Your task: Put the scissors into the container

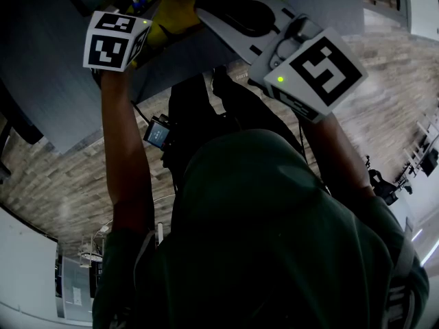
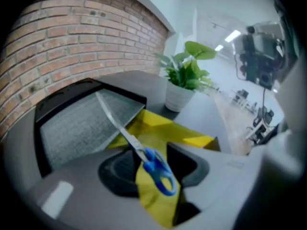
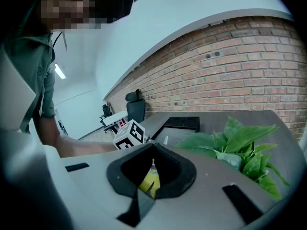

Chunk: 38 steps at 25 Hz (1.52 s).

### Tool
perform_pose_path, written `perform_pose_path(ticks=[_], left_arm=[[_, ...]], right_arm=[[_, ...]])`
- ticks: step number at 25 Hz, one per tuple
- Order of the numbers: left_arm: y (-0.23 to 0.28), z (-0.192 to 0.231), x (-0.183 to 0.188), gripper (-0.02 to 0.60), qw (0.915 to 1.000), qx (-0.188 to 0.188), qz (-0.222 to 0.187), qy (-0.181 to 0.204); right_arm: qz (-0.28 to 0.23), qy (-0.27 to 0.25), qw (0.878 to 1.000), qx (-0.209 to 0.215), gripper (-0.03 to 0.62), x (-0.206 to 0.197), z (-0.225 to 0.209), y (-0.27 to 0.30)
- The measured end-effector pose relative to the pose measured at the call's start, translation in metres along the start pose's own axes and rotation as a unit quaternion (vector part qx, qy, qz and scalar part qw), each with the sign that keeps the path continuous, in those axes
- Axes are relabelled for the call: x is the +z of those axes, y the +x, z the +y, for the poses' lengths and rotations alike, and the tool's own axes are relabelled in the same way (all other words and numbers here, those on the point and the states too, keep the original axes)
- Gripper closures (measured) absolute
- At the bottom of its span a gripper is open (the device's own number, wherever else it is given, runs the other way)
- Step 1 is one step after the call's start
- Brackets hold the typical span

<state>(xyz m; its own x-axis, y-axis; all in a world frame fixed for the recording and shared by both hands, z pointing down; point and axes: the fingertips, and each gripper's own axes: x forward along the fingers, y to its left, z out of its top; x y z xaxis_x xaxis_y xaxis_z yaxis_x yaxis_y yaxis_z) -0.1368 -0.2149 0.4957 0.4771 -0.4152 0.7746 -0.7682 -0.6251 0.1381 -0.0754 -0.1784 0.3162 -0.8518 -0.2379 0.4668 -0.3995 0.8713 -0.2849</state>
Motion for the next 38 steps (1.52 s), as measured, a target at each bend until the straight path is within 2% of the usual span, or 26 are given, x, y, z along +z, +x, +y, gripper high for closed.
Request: perform_pose_path(ticks=[7, 26, 32, 38], left_arm=[[-0.016, 0.008, 0.005, 0.428, 0.9997, 0.023, -0.002, 0.011], [-0.083, 0.009, 0.035, 0.428, 0.9955, 0.077, -0.045, 0.034], [-0.126, 0.006, 0.054, 0.428, 0.989, 0.111, -0.087, 0.045], [-0.179, -0.01, 0.075, 0.444, 0.9768, 0.148, -0.144, 0.057]], right_arm=[[-0.007, -0.009, 1.0, 0.002, 0.586, 0.006, 0.003, -0.003], [-0.025, -0.035, 0.999, 0.005, 0.586, 0.024, 0.016, -0.021], [-0.047, -0.052, 0.998, 0.006, 0.586, 0.035, 0.023, -0.032], [-0.057, -0.072, 0.996, 0.016, 0.587, 0.045, 0.036, -0.05]])
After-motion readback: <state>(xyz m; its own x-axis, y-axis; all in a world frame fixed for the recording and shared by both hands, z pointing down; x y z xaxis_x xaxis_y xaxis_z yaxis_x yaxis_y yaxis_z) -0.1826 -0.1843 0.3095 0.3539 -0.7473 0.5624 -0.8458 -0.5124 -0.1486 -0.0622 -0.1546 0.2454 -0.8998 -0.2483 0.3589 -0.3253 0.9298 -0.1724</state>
